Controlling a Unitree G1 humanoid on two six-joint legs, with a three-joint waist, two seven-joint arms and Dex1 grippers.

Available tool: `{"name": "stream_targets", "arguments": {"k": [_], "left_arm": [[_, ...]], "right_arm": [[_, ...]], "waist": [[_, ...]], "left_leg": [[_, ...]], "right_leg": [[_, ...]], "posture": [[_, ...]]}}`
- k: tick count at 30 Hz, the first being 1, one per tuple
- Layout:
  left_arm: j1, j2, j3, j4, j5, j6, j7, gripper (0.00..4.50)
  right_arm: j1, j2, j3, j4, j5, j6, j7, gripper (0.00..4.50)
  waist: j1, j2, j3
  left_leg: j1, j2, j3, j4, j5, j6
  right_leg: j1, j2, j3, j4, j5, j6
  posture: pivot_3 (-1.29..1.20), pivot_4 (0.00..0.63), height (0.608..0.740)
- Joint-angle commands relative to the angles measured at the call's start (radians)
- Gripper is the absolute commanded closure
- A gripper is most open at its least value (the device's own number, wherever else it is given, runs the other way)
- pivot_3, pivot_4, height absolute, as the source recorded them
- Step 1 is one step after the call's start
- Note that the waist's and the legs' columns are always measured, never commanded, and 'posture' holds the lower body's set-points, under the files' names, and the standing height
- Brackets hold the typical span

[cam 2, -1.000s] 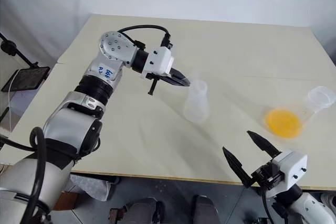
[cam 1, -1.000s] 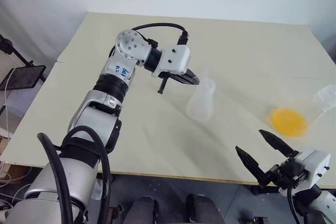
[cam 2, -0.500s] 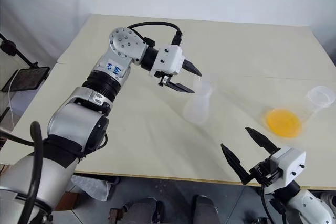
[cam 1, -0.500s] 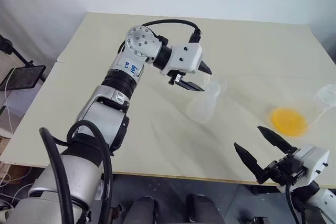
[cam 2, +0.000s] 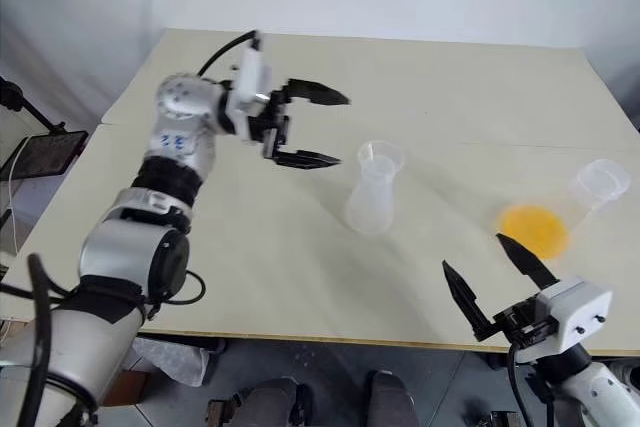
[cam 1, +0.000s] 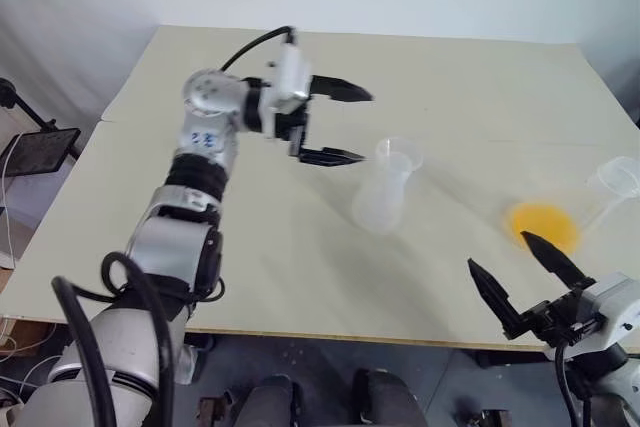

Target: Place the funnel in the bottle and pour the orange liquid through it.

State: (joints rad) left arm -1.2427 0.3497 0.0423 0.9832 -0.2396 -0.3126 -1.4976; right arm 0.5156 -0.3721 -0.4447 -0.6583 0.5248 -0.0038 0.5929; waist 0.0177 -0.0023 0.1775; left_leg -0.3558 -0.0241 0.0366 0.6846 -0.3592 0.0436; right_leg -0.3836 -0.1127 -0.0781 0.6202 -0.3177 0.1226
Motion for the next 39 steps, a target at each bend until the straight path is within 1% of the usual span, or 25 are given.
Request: {"name": "stream_targets", "arguments": {"k": [1,4,8,10,14,17,21,23,25,27,32,39], "left_arm": [[0.102,0.067,0.051,-0.099,-0.041,0.048,0.031,0.04],[0.232,0.097,0.071,-0.239,-0.069,0.112,0.078,0.04],[0.452,0.115,0.088,-0.496,-0.128,0.236,0.143,0.04],[0.529,0.116,0.088,-0.604,-0.152,0.3,0.177,0.04],[0.622,0.111,0.066,-0.781,-0.194,0.41,0.225,0.04],[0.646,0.109,0.063,-0.842,-0.212,0.443,0.255,0.04],[0.674,0.104,0.07,-0.901,-0.248,0.489,0.297,0.04],[0.677,0.106,0.066,-0.911,-0.246,0.482,0.305,0.04],[0.677,0.098,0.057,-0.92,-0.246,0.482,0.322,0.04],[0.684,0.095,0.049,-0.938,-0.252,0.495,0.331,0.04],[0.704,0.104,0.047,-0.975,-0.261,0.514,0.346,0.04],[0.73,0.122,0.053,-1.026,-0.271,0.536,0.369,0.04]], "right_arm": [[0.007,0.023,-0.069,-0.022,0.017,-0.02,-0.059,0.0],[0.018,0.056,-0.131,-0.018,0.036,-0.023,-0.113,0.0],[0.043,0.107,-0.218,-0.005,0.025,-0.046,-0.182,0.0],[0.056,0.129,-0.248,0.012,0.031,-0.06,-0.196,0.0],[0.097,0.174,-0.299,0.072,0.055,-0.088,-0.202,0.0],[0.118,0.181,-0.304,0.085,0.062,-0.091,-0.195,0.0],[0.062,0.122,-0.312,0.106,0.076,-0.049,-0.227,0.0],[0.029,0.087,-0.303,0.107,0.085,-0.018,-0.238,0.0],[-0.054,0.012,-0.279,0.149,0.074,0.044,-0.251,0.0],[-0.122,-0.039,-0.265,0.19,0.083,0.105,-0.27,0.0],[-0.226,-0.095,-0.245,0.257,0.077,0.193,-0.284,0.0],[-0.321,-0.139,-0.232,0.349,0.054,0.228,-0.265,0.0]], "waist": [[0.001,0.0,0.0],[0.006,0.0,0.0],[0.009,0.0,0.0],[0.007,0.0,0.0],[0.006,0.001,0.0],[0.003,0.001,-0.001],[-0.011,0.003,-0.002],[-0.019,0.003,-0.002],[-0.022,0.004,-0.002],[-0.021,0.004,-0.002],[-0.011,0.005,-0.002],[-0.007,0.005,-0.002]], "left_leg": [[0.0,0.0,0.0,0.0,0.0,0.0],[0.0,-0.001,0.0,0.0,0.0,0.0],[-0.001,-0.002,-0.007,0.001,0.0,0.0],[-0.001,-0.002,-0.008,0.001,-0.001,-0.001],[-0.001,-0.001,-0.008,0.001,0.0,-0.001],[0.002,-0.001,-0.008,0.001,-0.001,-0.002],[0.005,0.0,-0.004,0.0,-0.001,-0.002],[0.005,0.0,-0.003,0.0,-0.001,-0.002],[0.005,0.001,-0.003,0.0,-0.001,-0.003],[0.005,0.001,-0.002,0.0,-0.001,-0.002],[0.004,0.001,-0.005,-0.001,-0.001,-0.003],[0.003,0.001,-0.003,-0.001,-0.001,-0.003]], "right_leg": [[0.0,0.0,0.0,0.001,0.0,0.0],[0.0,-0.001,0.001,0.001,0.0,0.0],[0.002,-0.004,0.005,0.001,0.0,0.0],[0.002,-0.004,0.006,0.001,0.0,0.0],[0.003,-0.004,0.007,0.0,0.0,0.0],[0.006,-0.004,0.008,0.0,0.0,-0.001],[0.006,-0.003,0.013,-0.001,0.0,-0.001],[0.006,-0.003,0.014,-0.001,-0.001,-0.001],[0.005,-0.003,0.013,0.0,-0.001,-0.002],[0.005,-0.003,0.014,-0.001,-0.001,-0.002],[0.005,-0.003,0.012,0.0,-0.001,-0.002],[0.005,-0.003,0.012,-0.002,-0.001,-0.002]], "posture": [[0.0,0.15,0.74],[0.0,0.15,0.74],[0.0,0.15,0.74],[0.0,0.15,0.74],[0.0,0.15,0.74],[0.0,0.15,0.74],[0.0,0.15,0.74],[0.0,0.15,0.74],[0.0,0.15,0.74],[0.0,0.15,0.74],[0.0,0.15,0.74],[0.0,0.15,0.74]]}}
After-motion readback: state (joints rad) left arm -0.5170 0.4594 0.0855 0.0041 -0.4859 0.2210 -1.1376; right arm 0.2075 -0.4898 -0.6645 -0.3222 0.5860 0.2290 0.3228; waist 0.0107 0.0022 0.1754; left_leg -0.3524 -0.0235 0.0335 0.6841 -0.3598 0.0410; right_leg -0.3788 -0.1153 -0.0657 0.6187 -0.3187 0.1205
